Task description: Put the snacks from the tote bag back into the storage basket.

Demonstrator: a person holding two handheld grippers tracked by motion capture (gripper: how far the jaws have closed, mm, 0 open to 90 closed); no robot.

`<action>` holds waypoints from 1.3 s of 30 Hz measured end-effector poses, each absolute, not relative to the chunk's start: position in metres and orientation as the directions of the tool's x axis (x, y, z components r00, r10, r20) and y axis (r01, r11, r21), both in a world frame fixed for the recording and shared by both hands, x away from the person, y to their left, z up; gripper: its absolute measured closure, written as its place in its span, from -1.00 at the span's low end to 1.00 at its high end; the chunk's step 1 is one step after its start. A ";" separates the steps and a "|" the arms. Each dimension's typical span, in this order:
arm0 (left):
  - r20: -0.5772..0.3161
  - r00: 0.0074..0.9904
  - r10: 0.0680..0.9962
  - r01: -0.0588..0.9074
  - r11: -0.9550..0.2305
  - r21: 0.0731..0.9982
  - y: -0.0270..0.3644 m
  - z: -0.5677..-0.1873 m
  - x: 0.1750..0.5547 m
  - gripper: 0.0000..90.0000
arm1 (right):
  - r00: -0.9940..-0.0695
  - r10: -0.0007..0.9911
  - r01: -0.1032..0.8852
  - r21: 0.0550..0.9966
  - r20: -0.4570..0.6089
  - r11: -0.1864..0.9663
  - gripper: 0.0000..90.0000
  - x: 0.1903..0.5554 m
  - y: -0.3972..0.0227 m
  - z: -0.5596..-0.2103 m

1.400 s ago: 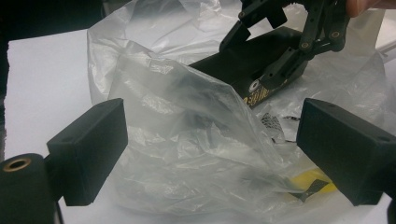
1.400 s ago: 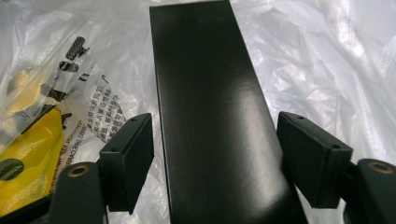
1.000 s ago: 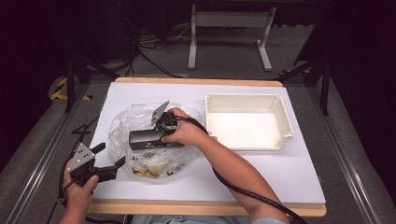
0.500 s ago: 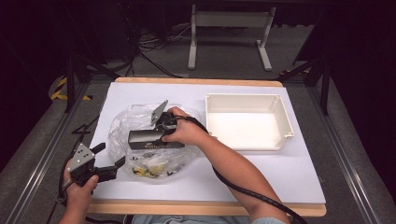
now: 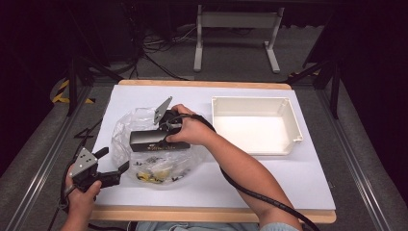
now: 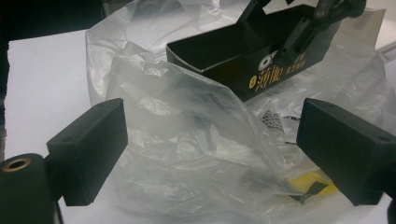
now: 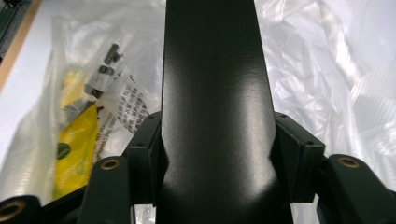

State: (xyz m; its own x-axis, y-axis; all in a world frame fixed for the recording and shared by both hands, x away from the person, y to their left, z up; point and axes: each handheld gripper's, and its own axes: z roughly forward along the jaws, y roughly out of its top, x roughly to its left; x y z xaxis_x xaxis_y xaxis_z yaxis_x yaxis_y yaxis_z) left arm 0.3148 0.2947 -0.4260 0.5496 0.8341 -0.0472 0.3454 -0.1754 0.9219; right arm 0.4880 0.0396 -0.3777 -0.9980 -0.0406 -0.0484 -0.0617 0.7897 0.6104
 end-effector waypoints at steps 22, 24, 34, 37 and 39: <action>-0.051 0.551 0.833 0.349 -0.174 0.921 0.295 -0.426 0.315 -0.78 | -0.994 -0.081 -0.113 0.612 -0.079 0.782 -0.04 0.479 0.035 -0.318; -0.051 0.552 0.832 0.350 -0.176 0.920 0.295 -0.426 0.315 -0.78 | -0.993 -0.084 -0.119 0.619 -0.086 0.777 -0.04 0.479 0.032 -0.313; -0.050 0.548 0.835 0.347 -0.173 0.922 0.295 -0.426 0.315 -0.78 | -0.992 -0.087 -0.125 0.645 -0.091 0.754 -0.04 0.475 0.022 -0.293; -0.049 0.549 0.834 0.347 -0.174 0.922 0.295 -0.427 0.316 -0.78 | -0.990 -0.089 -0.138 0.638 -0.108 0.757 -0.04 0.473 0.020 -0.290; -0.050 0.549 0.835 0.349 -0.174 0.921 0.295 -0.427 0.316 -0.78 | -0.990 -0.090 -0.139 0.638 -0.109 0.758 -0.04 0.472 0.018 -0.287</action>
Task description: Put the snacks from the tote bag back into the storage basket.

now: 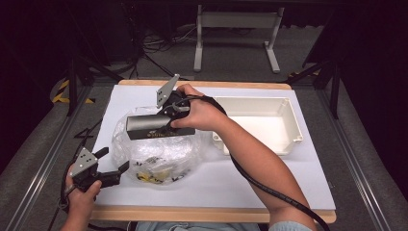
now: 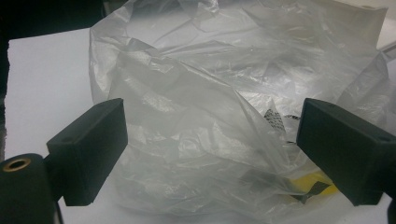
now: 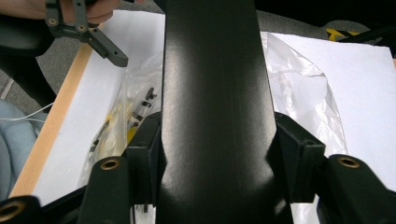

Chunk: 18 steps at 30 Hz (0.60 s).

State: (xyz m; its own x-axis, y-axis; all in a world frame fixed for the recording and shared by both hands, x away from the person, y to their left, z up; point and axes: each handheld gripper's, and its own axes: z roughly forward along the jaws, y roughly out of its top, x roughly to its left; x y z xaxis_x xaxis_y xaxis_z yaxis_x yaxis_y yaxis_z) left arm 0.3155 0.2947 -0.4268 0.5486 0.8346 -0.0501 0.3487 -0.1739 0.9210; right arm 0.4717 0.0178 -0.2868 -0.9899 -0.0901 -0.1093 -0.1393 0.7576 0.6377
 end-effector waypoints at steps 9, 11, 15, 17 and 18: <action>-0.048 0.548 0.835 0.347 -0.175 0.921 0.294 -0.427 0.316 -0.78 | -0.989 -0.084 -0.145 0.646 -0.125 0.749 -0.04 0.468 0.004 -0.277; -0.048 0.548 0.835 0.347 -0.175 0.921 0.294 -0.427 0.316 -0.78 | -0.989 -0.083 -0.145 0.646 -0.126 0.749 -0.04 0.467 -0.001 -0.274; -0.047 0.546 0.836 0.350 -0.177 0.920 0.294 -0.427 0.316 -0.78 | -0.989 -0.072 -0.141 0.640 -0.132 0.755 -0.04 0.466 -0.013 -0.269; -0.045 0.547 0.836 0.350 -0.179 0.919 0.294 -0.427 0.316 -0.78 | -0.988 -0.063 -0.138 0.638 -0.139 0.758 -0.04 0.466 -0.019 -0.266; -0.046 0.547 0.836 0.349 -0.178 0.920 0.294 -0.427 0.316 -0.78 | -0.988 -0.063 -0.139 0.637 -0.140 0.758 -0.04 0.467 -0.023 -0.263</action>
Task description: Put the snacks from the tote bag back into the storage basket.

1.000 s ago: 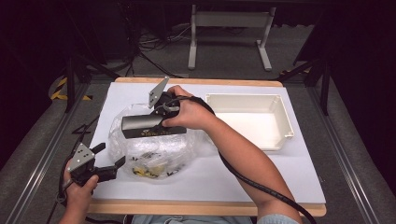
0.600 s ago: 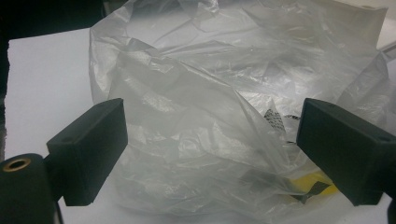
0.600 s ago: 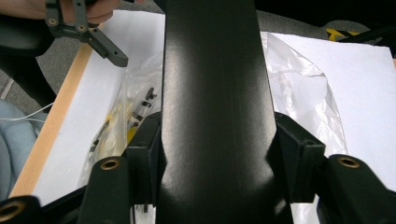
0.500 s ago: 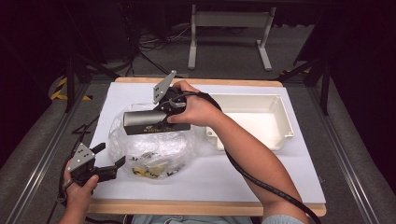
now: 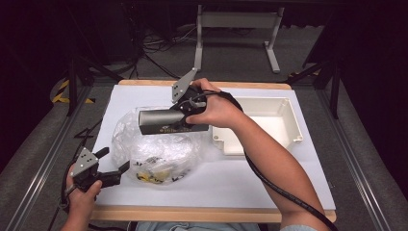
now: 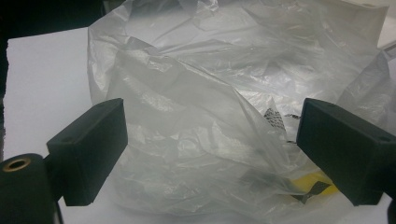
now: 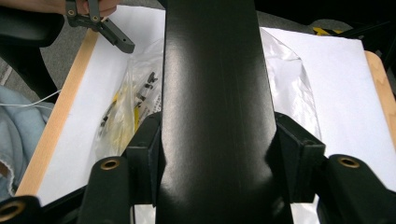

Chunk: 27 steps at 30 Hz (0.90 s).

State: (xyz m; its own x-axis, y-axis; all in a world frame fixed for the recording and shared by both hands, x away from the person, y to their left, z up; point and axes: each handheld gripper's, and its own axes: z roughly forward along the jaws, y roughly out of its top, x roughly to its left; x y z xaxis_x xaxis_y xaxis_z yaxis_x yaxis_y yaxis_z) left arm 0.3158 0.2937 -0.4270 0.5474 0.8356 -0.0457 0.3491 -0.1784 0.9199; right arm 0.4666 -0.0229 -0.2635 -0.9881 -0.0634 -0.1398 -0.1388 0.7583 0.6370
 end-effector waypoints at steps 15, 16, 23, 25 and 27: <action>-0.045 0.545 0.837 0.352 -0.180 0.919 0.293 -0.427 0.316 -0.78 | -0.986 -0.014 -0.115 0.629 -0.164 0.769 -0.04 0.463 -0.071 -0.249; -0.045 0.545 0.837 0.352 -0.180 0.919 0.293 -0.427 0.316 -0.78 | -0.986 -0.014 -0.115 0.629 -0.164 0.769 -0.04 0.463 -0.071 -0.249; -0.044 0.543 0.839 0.358 -0.183 0.916 0.293 -0.428 0.317 -0.78 | -0.984 0.003 -0.111 0.628 -0.178 0.770 -0.04 0.462 -0.095 -0.240; -0.047 0.542 0.839 0.357 -0.179 0.917 0.293 -0.428 0.317 -0.78 | -0.983 0.014 -0.106 0.625 -0.185 0.773 -0.04 0.462 -0.101 -0.239; -0.046 0.541 0.840 0.358 -0.180 0.916 0.293 -0.428 0.317 -0.78 | -0.983 0.022 -0.100 0.623 -0.185 0.776 -0.04 0.463 -0.107 -0.238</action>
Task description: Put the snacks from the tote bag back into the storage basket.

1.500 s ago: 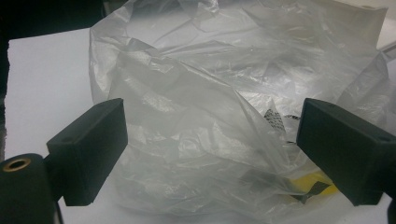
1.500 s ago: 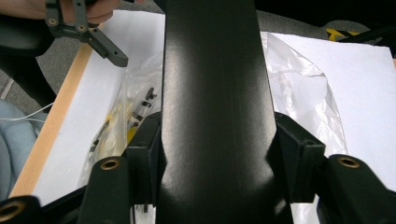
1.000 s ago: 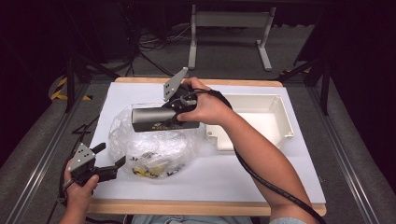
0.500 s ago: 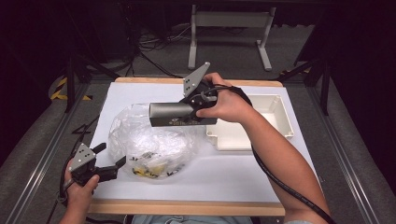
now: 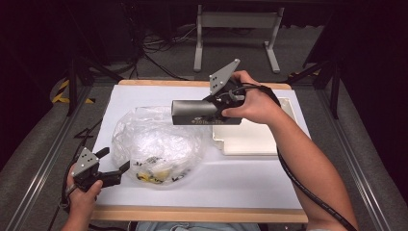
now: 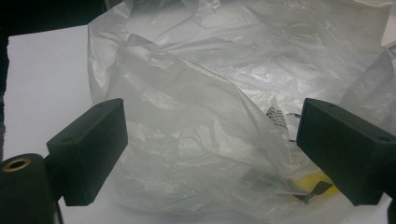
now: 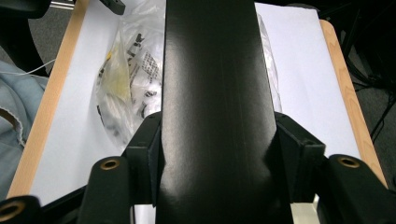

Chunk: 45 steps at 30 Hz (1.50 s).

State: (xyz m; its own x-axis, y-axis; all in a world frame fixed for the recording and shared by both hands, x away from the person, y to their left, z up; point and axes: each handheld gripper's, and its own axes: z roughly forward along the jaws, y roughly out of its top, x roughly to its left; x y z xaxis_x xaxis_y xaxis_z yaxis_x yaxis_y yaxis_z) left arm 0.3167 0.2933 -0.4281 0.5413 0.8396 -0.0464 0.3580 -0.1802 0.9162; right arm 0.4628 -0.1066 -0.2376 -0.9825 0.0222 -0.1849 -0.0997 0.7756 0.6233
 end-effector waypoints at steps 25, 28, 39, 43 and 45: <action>-0.047 0.535 0.843 0.364 -0.180 0.914 0.294 -0.429 0.316 -0.78 | -0.961 0.103 -0.077 0.604 -0.258 0.793 -0.04 0.470 -0.192 -0.232; -0.047 0.535 0.844 0.364 -0.180 0.914 0.294 -0.429 0.316 -0.78 | -0.960 0.112 -0.068 0.603 -0.256 0.795 -0.04 0.472 -0.199 -0.233; -0.045 0.534 0.844 0.364 -0.182 0.913 0.294 -0.429 0.316 -0.78 | -0.953 0.160 -0.023 0.590 -0.256 0.807 -0.04 0.478 -0.229 -0.240; -0.043 0.534 0.844 0.366 -0.185 0.912 0.293 -0.429 0.316 -0.78 | -0.951 0.176 -0.007 0.591 -0.253 0.807 -0.04 0.481 -0.237 -0.245; -0.043 0.534 0.844 0.366 -0.185 0.912 0.293 -0.429 0.316 -0.78 | -0.952 0.183 0.002 0.589 -0.247 0.808 -0.04 0.483 -0.239 -0.249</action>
